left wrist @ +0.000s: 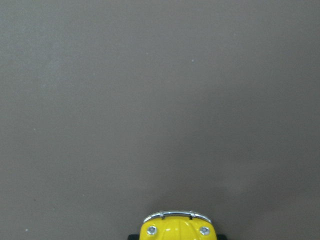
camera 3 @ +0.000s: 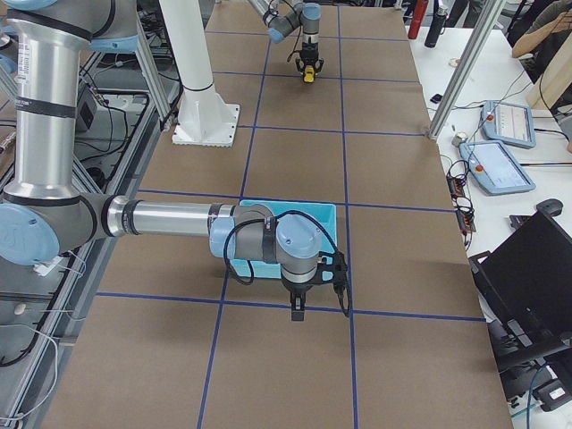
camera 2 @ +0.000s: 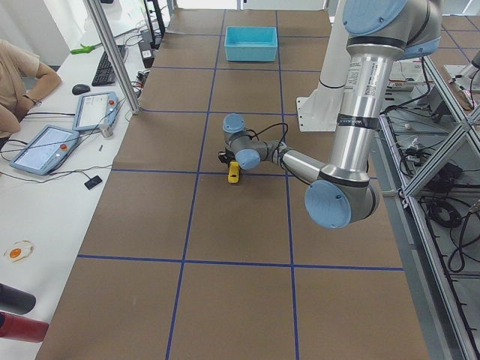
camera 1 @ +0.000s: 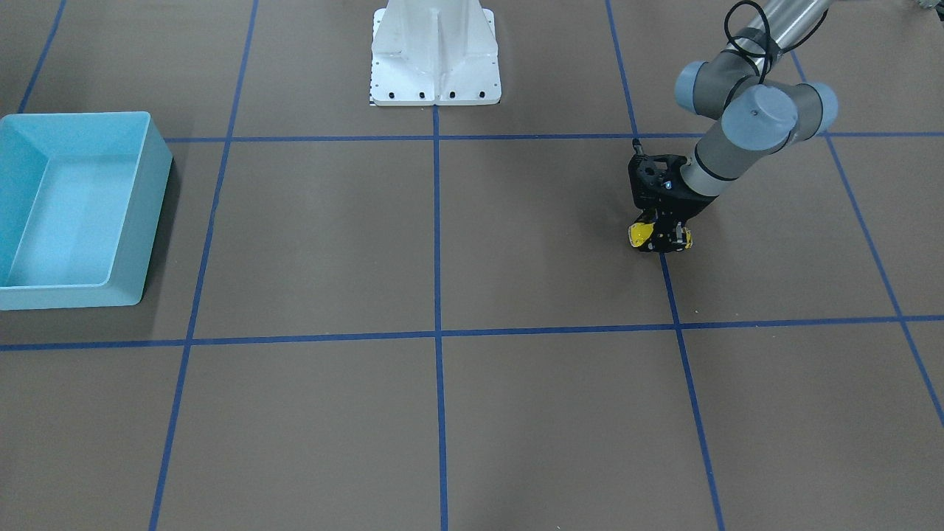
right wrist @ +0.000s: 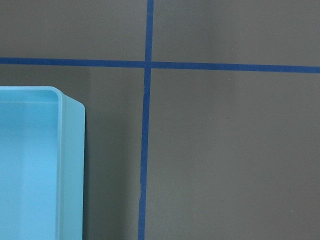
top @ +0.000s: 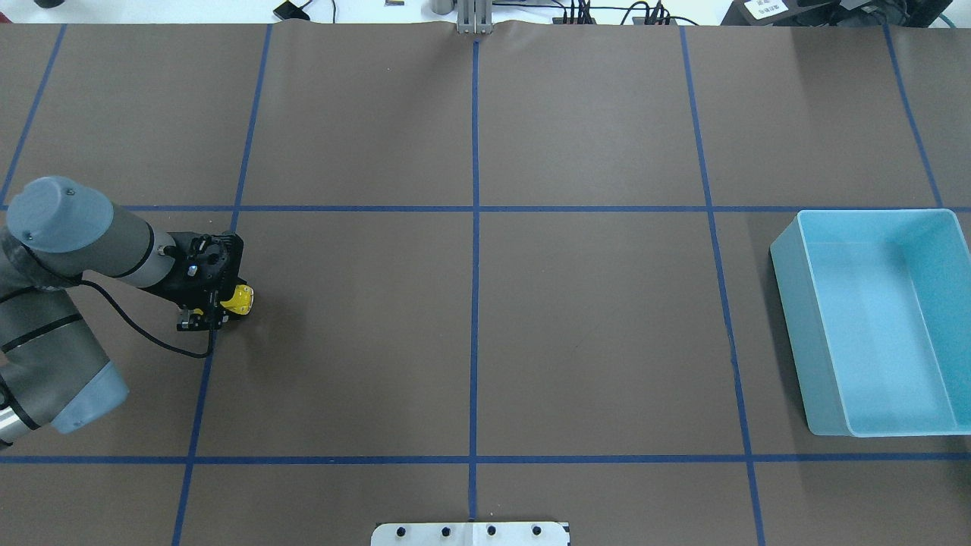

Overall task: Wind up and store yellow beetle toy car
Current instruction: 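Push the car forward with the left gripper and release it, then raise the left arm away from the car out of view, then swing the right arm over the table toward the yellow car, then lower the right gripper around the car and close it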

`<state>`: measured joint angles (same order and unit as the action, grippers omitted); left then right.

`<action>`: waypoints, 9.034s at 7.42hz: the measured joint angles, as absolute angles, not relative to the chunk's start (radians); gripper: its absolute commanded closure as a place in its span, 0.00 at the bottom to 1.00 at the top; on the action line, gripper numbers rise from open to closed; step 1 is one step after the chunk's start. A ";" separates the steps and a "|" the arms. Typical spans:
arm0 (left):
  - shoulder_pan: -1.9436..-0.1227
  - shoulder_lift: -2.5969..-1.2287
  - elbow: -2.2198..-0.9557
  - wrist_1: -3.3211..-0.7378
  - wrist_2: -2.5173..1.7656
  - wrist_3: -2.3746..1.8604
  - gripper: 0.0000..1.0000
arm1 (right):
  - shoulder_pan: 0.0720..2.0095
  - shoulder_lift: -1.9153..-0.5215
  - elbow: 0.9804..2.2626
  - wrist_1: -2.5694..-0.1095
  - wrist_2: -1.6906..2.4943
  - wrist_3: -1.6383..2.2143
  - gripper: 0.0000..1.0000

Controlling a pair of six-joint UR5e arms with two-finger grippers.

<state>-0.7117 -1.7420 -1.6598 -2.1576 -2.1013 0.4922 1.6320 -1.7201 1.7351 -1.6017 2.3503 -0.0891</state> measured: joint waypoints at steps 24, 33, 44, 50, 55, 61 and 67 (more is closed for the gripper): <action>-0.959 -1.587 -1.797 -2.007 -2.158 0.483 0.00 | 1.614 -1.663 1.749 -1.600 2.352 -0.092 0.00; -1.499 -1.530 -1.690 -1.689 -2.357 0.223 0.00 | 1.242 -1.265 1.826 -1.480 2.209 -0.092 0.00; -1.606 -1.505 -1.643 -1.670 -2.414 0.155 0.00 | 0.991 -1.158 1.847 -1.308 2.084 0.054 0.04; -1.604 -1.499 -1.623 -1.673 -2.411 0.158 0.00 | 0.814 -1.011 1.872 -1.292 2.078 0.055 0.11; -1.603 -1.501 -1.618 -1.671 -2.410 0.151 0.00 | 0.587 -0.950 1.834 -1.161 1.898 0.047 0.01; -1.603 -1.499 -1.618 -1.672 -2.409 0.152 0.00 | 0.488 -0.811 1.499 -1.021 1.902 -0.137 0.02; -1.604 -1.499 -1.618 -1.672 -2.408 0.152 0.00 | 0.409 -0.772 1.384 -0.961 1.900 -0.172 0.01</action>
<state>-1.6036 -1.4987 -1.6181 -1.6719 -2.4080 0.1519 0.4088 -0.7724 1.3841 -0.9609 1.9002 -0.1716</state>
